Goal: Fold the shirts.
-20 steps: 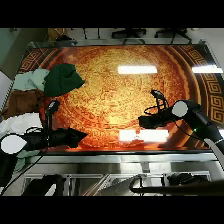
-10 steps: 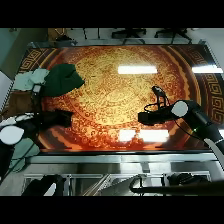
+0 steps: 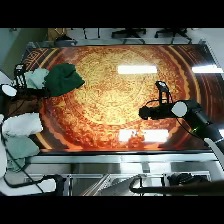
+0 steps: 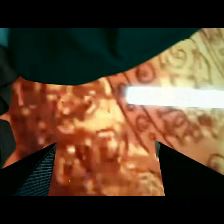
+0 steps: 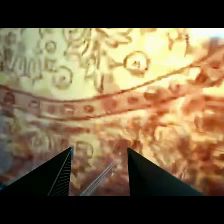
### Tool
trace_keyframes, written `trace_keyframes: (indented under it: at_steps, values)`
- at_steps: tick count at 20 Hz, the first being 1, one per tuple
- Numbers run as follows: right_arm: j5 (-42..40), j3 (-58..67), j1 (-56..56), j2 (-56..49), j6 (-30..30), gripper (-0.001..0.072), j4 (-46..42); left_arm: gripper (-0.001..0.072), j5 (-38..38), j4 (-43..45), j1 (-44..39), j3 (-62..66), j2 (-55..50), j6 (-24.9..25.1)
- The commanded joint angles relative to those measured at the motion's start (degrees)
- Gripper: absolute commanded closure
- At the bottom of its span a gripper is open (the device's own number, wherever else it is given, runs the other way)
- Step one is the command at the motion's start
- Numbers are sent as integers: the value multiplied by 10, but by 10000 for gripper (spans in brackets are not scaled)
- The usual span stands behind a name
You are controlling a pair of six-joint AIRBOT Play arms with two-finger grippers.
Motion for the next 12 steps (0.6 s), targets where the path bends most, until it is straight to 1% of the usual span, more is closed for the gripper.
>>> trace_keyframes:
  at_steps: [1,2,3,4,5,8,10,12]
  values:
    - [-7,0,0,-5,14,318,-19,6,-5,7,22,123,-160,-15]
    - [-6,0,0,-6,14,317,-20,6,-4,6,22,154,-193,-17]
    - [-6,0,0,-7,14,286,-20,6,-2,6,21,184,-222,-20]
    - [-6,0,0,-7,15,142,-19,5,0,6,17,215,-249,-27]
    - [-6,0,0,-7,26,62,-19,5,1,6,13,245,-273,-31]
    - [-6,0,0,-7,29,62,-19,5,-10,6,-7,329,-339,-32]
    - [-6,0,0,-6,42,62,-20,5,-29,6,-21,372,-376,-45]
    - [-6,0,0,-6,50,62,-19,7,-40,8,-29,405,-407,-47]
